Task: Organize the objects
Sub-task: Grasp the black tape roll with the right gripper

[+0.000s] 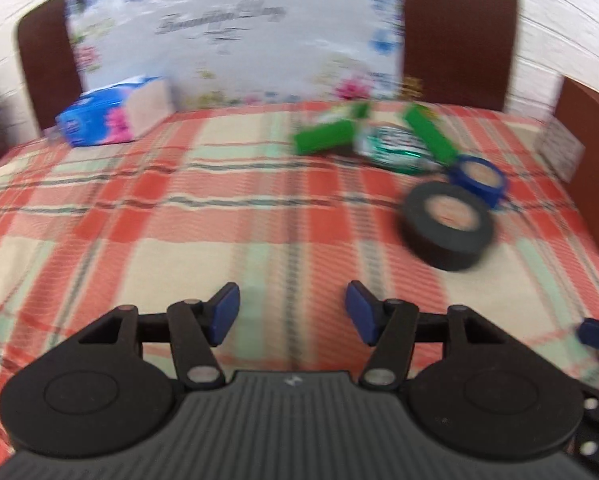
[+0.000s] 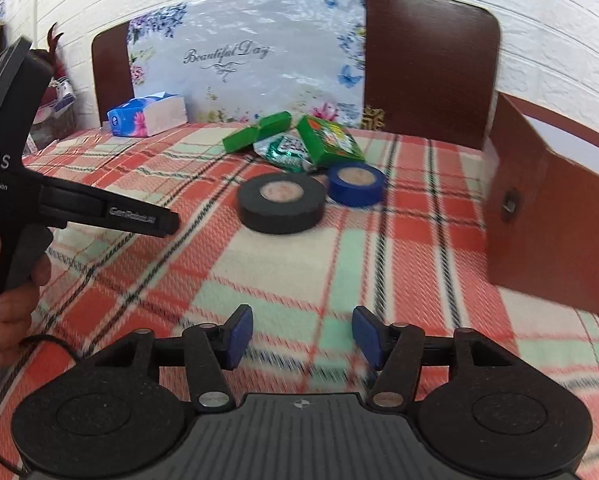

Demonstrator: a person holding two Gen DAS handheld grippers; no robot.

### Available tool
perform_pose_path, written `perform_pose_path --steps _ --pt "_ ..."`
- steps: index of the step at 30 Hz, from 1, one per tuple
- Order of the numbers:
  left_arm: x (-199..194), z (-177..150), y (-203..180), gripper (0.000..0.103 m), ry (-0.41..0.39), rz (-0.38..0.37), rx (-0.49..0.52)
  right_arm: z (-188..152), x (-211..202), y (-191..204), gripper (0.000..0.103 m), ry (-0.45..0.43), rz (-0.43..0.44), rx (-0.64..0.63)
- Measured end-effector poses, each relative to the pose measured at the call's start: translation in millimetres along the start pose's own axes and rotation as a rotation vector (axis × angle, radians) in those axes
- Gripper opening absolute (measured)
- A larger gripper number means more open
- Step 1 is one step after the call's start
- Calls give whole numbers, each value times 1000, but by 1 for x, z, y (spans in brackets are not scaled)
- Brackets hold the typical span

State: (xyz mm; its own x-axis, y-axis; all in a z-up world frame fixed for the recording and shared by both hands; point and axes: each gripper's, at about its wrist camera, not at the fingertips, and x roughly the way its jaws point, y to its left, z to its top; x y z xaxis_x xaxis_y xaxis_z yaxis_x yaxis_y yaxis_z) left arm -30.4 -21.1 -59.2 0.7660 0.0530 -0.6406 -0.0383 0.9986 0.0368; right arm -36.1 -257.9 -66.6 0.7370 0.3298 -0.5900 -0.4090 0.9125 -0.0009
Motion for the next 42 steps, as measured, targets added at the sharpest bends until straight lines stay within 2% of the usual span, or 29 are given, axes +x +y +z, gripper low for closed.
perform_pose_path --steps 2,5,10,13,17,22,25,28,29,31,35,37,40,42 --pt "9 -3 22 77 -45 7 -47 11 15 7 61 -13 10 -24" --pt "11 -6 40 77 -90 -25 -122 31 43 17 65 -19 15 -31" --pt "12 -8 32 77 -108 0 -95 59 84 23 77 -6 6 -9" --pt "12 -8 34 77 -109 -3 -98 60 86 22 76 -3 12 -15" --pt "11 -9 33 77 -110 -2 -97 45 67 14 76 -7 27 -29" --pt "11 -9 31 77 -108 3 -86 6 17 -12 76 -2 28 -30" --pt "10 -8 25 77 -100 22 -54 -23 -22 -33 76 3 -18 -2" --pt "5 -6 9 77 -81 52 8 -49 -56 -55 76 2 -107 65" --pt "0 -4 -1 75 -66 13 30 -56 -66 -60 76 -3 -136 75" --pt "-16 -3 -30 72 -21 -138 82 -65 -79 -68 76 -7 -176 89" --pt "-53 -1 -107 73 15 -431 226 -74 -88 -73 77 -17 -182 90" --pt "-62 -1 -142 73 87 -543 261 -75 -87 -72 77 -23 -186 77" --pt "-61 -6 -180 71 196 -603 313 -77 -89 -74 77 -29 -176 86" --pt "-56 -11 -193 59 246 -603 331 -77 -90 -76 77 -32 -171 89"
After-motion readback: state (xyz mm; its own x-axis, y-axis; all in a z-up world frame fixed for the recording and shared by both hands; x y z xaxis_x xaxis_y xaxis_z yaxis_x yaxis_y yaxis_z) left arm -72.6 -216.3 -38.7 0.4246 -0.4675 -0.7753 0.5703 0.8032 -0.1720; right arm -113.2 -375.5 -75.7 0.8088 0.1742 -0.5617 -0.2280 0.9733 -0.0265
